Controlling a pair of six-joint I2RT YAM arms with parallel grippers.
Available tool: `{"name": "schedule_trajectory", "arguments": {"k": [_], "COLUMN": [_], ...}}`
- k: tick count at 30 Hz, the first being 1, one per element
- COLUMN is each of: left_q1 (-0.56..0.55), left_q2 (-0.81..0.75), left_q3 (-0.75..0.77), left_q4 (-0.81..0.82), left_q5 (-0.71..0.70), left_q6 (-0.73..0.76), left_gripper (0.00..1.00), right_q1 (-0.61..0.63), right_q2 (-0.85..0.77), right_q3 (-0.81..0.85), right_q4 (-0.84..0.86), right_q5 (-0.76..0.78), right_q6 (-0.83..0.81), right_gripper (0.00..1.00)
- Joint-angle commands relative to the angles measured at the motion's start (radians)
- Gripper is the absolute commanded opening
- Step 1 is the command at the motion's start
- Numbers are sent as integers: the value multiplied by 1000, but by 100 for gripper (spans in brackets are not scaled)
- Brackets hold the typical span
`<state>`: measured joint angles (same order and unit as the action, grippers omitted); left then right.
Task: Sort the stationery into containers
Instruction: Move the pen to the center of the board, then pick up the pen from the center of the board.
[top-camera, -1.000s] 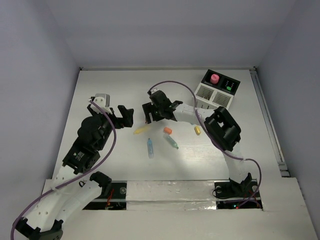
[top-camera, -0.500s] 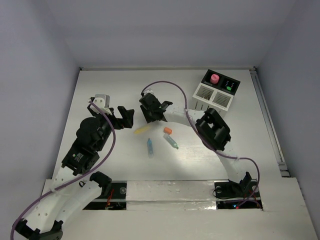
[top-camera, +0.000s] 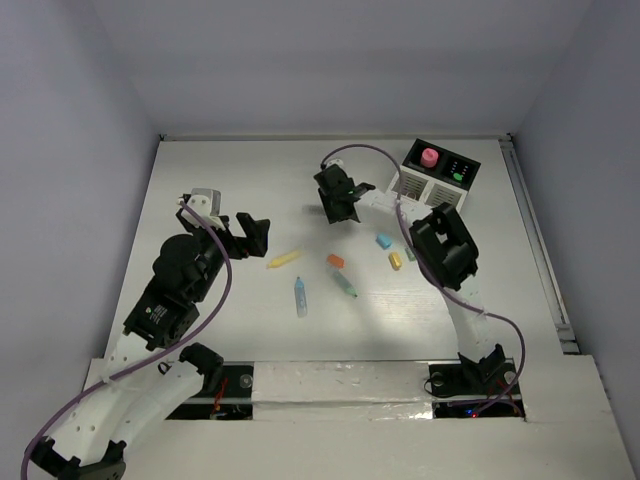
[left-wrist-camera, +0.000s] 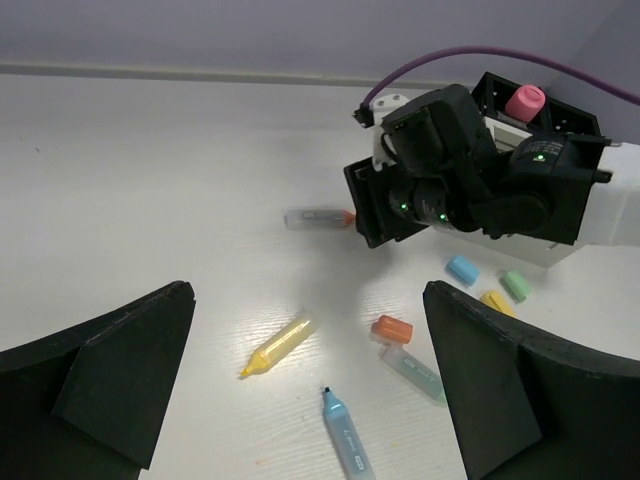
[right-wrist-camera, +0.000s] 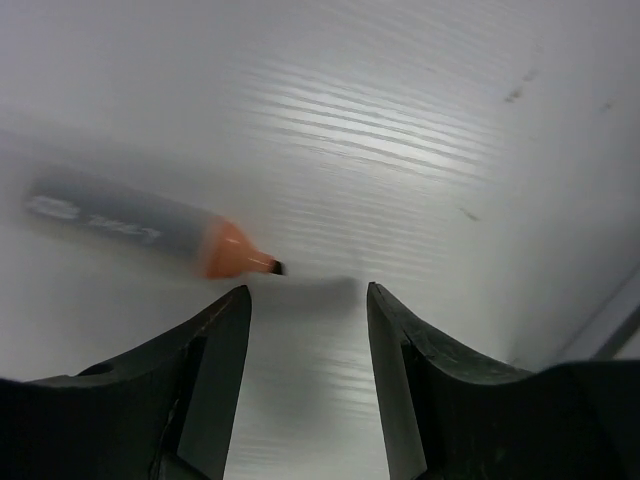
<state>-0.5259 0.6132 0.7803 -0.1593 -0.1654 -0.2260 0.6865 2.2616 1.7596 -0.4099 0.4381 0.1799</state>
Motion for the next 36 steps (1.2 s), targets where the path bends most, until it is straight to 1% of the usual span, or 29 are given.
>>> {"name": "schedule_trajectory", "arguments": {"k": [1,2,3,4,5,6,8,10,11,14,20,22,23,25,26,28,36], "left_q1": [15,15,15,15,15,15,15,15,15,15,15,15,15,15,15,15,15], "left_q2": [3,5,6,5,5,3,2,2,2,-4,-15,-15,-13,-12,-13,-15,-13], "left_q3": [5,5,4,5,5,5,4,4,4,4,2,0,0,0,0,0,0], "left_q4": [50,50,50,50,50,50,50,52,52,52,52,56,56,55,53,56,56], "left_q5": [9,9,12,13,15,15,15,21,23,21,21,30,30,35,35,35,32], "left_q6": [5,5,5,5,5,5,5,7,5,4,5,4,5,5,4,5,2], "left_gripper": [99,99,99,99,99,99,99,99,99,99,99,99,99,99,99,99,99], "right_q1": [-16,-16,-16,-16,-16,-7,-7,-7,-7,2,2,-8,-8,-8,-18,-18,-18], "right_q2": [-105,-120,-158,-180,-201,-218,-232,-214,-186,-131,-36,-5,9,41,59,73,226], "right_q3": [-49,-60,-95,-124,-155,-184,-227,-221,-194,-152,-65,-28,-13,20,35,46,259], "right_q4": [14,19,46,71,103,135,197,213,209,221,200,185,175,163,166,164,36], "right_q5": [-27,-63,-161,-206,-243,-322,-386,-426,-430,-432,-417,-378,-366,-305,-273,-259,-155], "right_q6": [6,21,39,71,88,110,162,188,194,220,268,276,283,286,288,286,233], "right_gripper": [56,60,62,65,73,78,83,85,88,92,95,96,98,100,100,100,100]}}
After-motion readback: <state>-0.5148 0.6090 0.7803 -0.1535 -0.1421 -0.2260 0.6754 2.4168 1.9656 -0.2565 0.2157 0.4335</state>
